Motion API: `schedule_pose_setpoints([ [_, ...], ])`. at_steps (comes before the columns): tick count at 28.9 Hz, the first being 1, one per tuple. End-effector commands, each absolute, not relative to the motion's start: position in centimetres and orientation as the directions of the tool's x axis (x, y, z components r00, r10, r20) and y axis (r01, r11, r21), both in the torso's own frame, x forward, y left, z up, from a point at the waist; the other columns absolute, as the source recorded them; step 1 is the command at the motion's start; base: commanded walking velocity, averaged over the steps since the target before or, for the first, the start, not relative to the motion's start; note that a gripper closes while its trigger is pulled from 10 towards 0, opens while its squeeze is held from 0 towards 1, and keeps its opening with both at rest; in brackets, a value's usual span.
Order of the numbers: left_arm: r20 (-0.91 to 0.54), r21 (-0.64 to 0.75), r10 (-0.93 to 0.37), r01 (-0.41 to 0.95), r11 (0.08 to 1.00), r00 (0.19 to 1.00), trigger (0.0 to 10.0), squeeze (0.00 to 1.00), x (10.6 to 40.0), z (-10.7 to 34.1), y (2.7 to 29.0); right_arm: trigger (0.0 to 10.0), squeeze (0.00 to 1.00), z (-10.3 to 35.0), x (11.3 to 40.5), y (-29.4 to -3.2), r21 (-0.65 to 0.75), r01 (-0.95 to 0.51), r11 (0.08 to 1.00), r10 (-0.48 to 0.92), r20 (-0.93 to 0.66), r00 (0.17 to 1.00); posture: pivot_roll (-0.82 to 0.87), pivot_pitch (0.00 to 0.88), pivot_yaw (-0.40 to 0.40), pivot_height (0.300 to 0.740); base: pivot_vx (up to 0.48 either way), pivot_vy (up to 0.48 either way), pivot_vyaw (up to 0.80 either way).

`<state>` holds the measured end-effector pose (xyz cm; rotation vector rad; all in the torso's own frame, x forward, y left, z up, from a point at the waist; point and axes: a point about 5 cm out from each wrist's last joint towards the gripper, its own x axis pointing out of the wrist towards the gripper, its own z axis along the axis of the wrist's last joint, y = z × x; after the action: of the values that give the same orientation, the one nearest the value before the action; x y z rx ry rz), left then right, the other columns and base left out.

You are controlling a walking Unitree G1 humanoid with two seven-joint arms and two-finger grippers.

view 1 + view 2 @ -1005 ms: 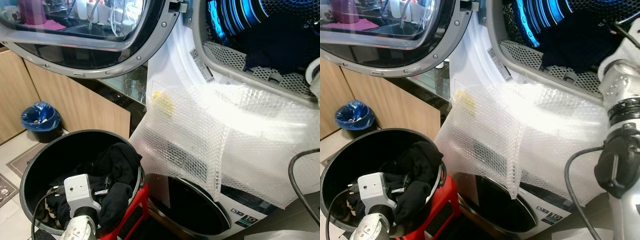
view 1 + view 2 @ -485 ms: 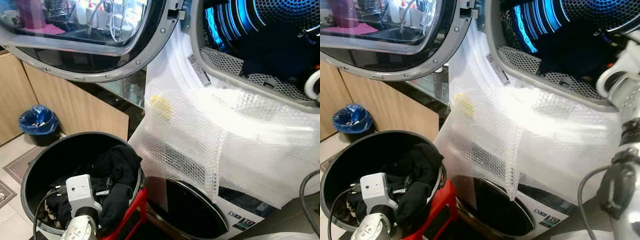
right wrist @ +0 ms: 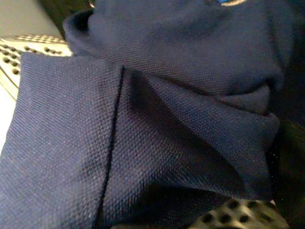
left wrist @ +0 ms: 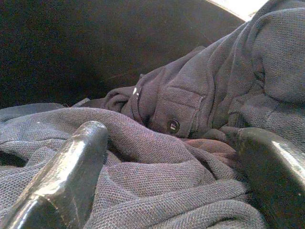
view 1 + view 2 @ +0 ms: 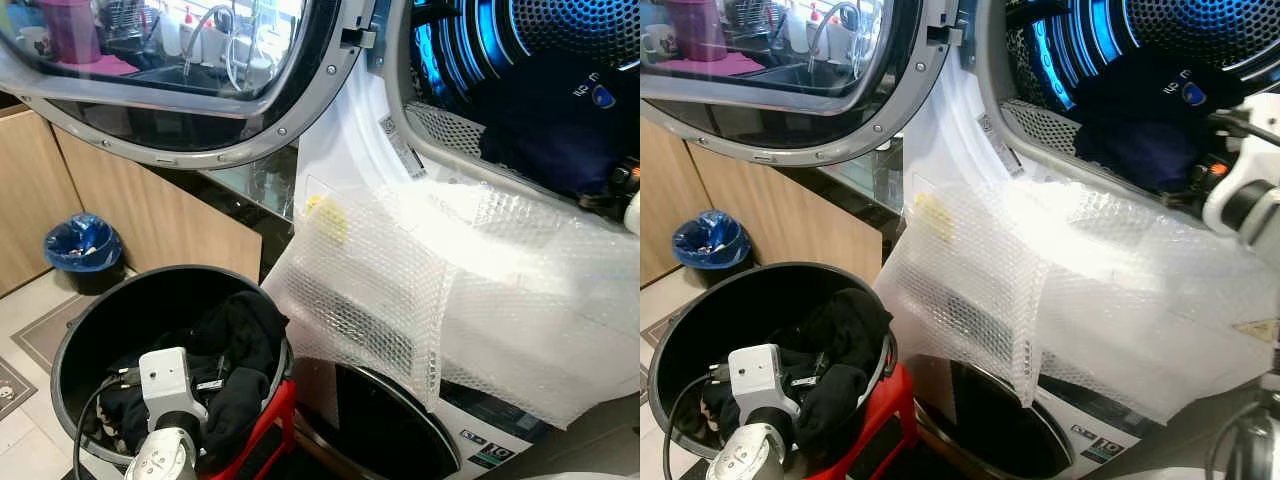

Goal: Clothes washing

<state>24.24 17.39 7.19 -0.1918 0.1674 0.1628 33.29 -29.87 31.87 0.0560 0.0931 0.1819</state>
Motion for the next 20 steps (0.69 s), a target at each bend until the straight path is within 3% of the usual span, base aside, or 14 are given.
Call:
schedule_pose_setpoints([
  [1,-0.314,-0.196,0.059,-0.125,0.973,0.948,10.0,0.0,23.6,4.4,15.4,10.0,0.0,32.2,32.6,-30.9,0.062,-0.137,0.989,0.141,-0.074,0.987,-0.01,0.115,-0.199,0.74,0.0,0.0,0.0],
  [4,-0.313,-0.199,0.058,-0.125,0.972,0.948,10.0,0.0,23.7,4.3,15.3,10.0,0.0,34.9,32.0,-30.5,0.105,-0.194,0.975,0.18,0.135,0.974,-0.02,0.11,-0.2,0.74,0.0,0.0,0.0],
  [6,-0.311,-0.203,0.056,-0.124,0.971,0.949,10.0,0.0,23.9,4.3,15.2,10.0,0.0,35.9,32.1,-28.9,0.051,-0.287,0.956,0.274,0.179,0.945,-0.02,0.107,-0.195,0.74,0.0,0.0,0.0],
  [7,-0.307,-0.205,0.05,-0.117,0.972,0.95,10.0,0.0,24.1,4.4,15.1,10.0,0.0,36.5,32.2,-25.7,-0.05,-0.498,0.866,0.497,0.195,0.845,-0.02,0.105,-0.195,0.74,0.0,0.0,0.0],
  [8,-0.307,-0.205,0.05,-0.117,0.972,0.95,10.0,0.0,24.1,4.4,15.1,10.0,0.0,36.5,32.2,-25.7,-0.05,-0.498,0.866,0.497,0.195,0.845,-0.02,0.105,-0.195,0.74,0.0,0.0,0.0],
  [10,-0.301,-0.207,0.044,-0.11,0.972,0.953,10.0,0.0,24.3,4.5,14.9,10.0,0.0,37.1,32.3,-22.8,-0.159,-0.648,0.745,0.667,0.203,0.717,-0.02,0.102,-0.198,0.74,0.0,0.0,0.0],
  [11,-0.297,-0.206,0.044,-0.109,0.972,0.954,10.0,0.0,24.4,4.6,14.9,10.0,0.0,37.8,33.2,-22.4,-0.163,-0.631,0.759,0.651,0.232,0.723,0.0,0.104,-0.203,0.74,0.0,0.0,0.0],
  [12,-0.291,-0.207,0.052,-0.116,0.971,0.955,10.0,0.0,24.5,4.7,15.0,10.0,0.0,39.3,34.8,-23.3,-0.119,-0.497,0.859,0.508,0.307,0.805,0.01,0.103,-0.202,0.74,0.0,0.0,0.0],
  [14,-0.286,-0.207,0.063,-0.126,0.97,0.956,10.0,0.0,24.5,4.8,15.1,10.0,0.0,40.7,36.3,-24.3,-0.037,-0.327,0.944,0.318,0.366,0.875,0.01,0.104,-0.201,0.74,0.0,0.0,0.0],
  [15,-0.285,-0.208,0.07,-0.133,0.969,0.956,10.0,0.0,24.4,4.8,15.3,10.0,0.0,41.7,36.6,-26.3,0.033,-0.122,0.992,0.099,0.396,0.913,0.01,0.104,-0.202,0.74,0.0,0.0,0.0],
  [17,-0.282,-0.207,0.076,-0.138,0.969,0.957,10.0,0.0,24.3,4.8,15.4,10.0,0.0,43.4,35.4,-30.6,0.099,0.292,0.951,-0.304,0.472,0.828,0.01,0.101,-0.207,0.74,0.0,0.0,0.0],
  [19,-0.276,-0.206,0.089,-0.149,0.967,0.957,10.0,0.0,24.3,4.8,15.4,10.0,0.0,43.1,33.9,-33.8,0.144,0.525,0.839,-0.528,0.448,0.721,0.02,0.099,-0.21,0.74,0.0,0.0,0.0],
  [20,-0.276,-0.206,0.089,-0.149,0.967,0.957,10.0,0.0,24.3,4.8,15.4,10.0,0.0,43.1,33.9,-33.8,0.144,0.525,0.839,-0.528,0.448,0.721,0.02,0.099,-0.21,0.74,0.0,0.0,0.0],
])
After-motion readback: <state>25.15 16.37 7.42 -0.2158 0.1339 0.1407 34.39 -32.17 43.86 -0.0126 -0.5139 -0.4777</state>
